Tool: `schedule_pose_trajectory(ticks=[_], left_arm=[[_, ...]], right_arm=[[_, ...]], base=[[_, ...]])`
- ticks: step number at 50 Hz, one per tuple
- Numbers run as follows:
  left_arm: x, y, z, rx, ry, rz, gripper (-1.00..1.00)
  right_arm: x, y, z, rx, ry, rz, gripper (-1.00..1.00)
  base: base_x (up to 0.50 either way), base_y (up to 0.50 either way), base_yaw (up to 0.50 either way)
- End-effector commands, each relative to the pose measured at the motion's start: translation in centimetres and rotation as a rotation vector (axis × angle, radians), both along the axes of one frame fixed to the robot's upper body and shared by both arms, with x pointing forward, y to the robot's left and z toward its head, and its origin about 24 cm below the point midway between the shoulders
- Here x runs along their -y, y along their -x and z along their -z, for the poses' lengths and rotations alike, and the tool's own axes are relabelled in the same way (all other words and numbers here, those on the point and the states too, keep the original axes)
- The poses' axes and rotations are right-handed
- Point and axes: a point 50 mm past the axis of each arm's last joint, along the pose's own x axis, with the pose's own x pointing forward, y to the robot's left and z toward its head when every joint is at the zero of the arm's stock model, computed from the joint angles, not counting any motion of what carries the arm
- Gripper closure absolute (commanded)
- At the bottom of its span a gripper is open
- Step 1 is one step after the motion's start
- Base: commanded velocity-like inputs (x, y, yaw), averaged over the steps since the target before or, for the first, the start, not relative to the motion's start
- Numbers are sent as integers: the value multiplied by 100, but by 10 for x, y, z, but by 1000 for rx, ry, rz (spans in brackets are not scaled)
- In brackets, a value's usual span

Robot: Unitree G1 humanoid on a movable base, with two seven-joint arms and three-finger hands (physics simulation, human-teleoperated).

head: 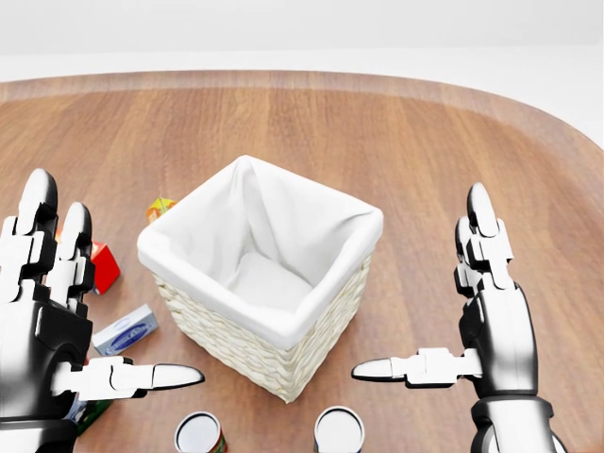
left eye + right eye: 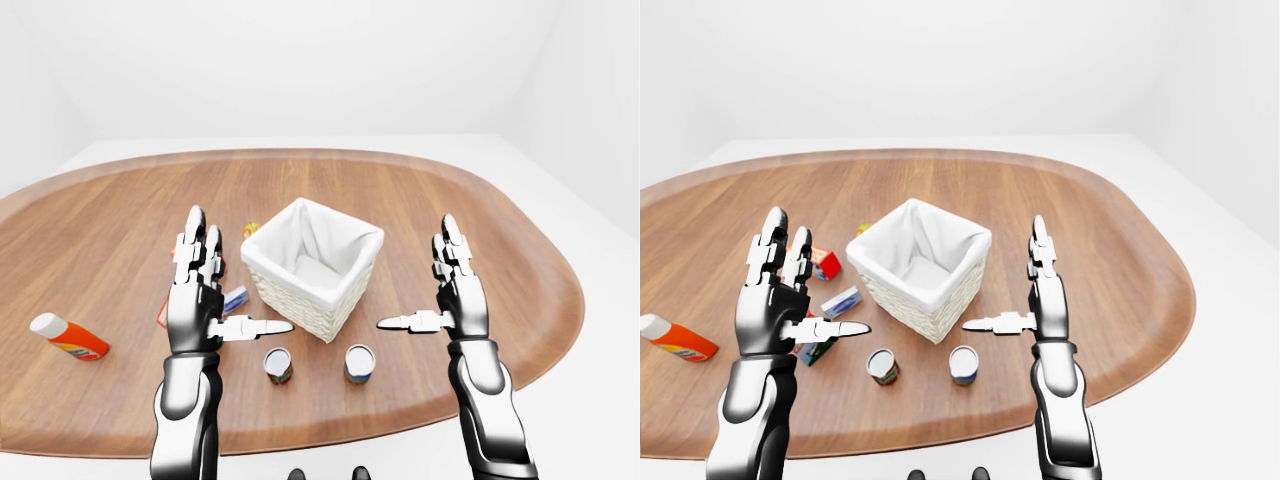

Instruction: Pick up the alphabet soup, and put it in the basket.

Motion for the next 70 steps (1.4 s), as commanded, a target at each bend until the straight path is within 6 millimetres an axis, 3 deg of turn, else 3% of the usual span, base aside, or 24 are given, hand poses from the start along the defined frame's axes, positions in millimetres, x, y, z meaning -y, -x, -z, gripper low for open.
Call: schedule_pose_trajectory(ticks=[1, 36, 54, 70], left_arm=[[0, 0, 1, 0, 1, 0, -100], [0, 1, 0, 2, 1, -1, -100], [-1, 0, 0, 2, 0, -5, -100], [0, 0, 1, 1, 1, -6, -100]], right_arm=[[0, 0, 1, -2, 0, -1, -100], [3, 0, 8, -41, 29, 21, -100], [11, 16, 14, -123, 64, 46, -100], [8, 20, 37, -232, 129, 9, -100]], base=[[18, 0, 0], [7, 0, 0], [0, 0, 0], [0, 0, 0]])
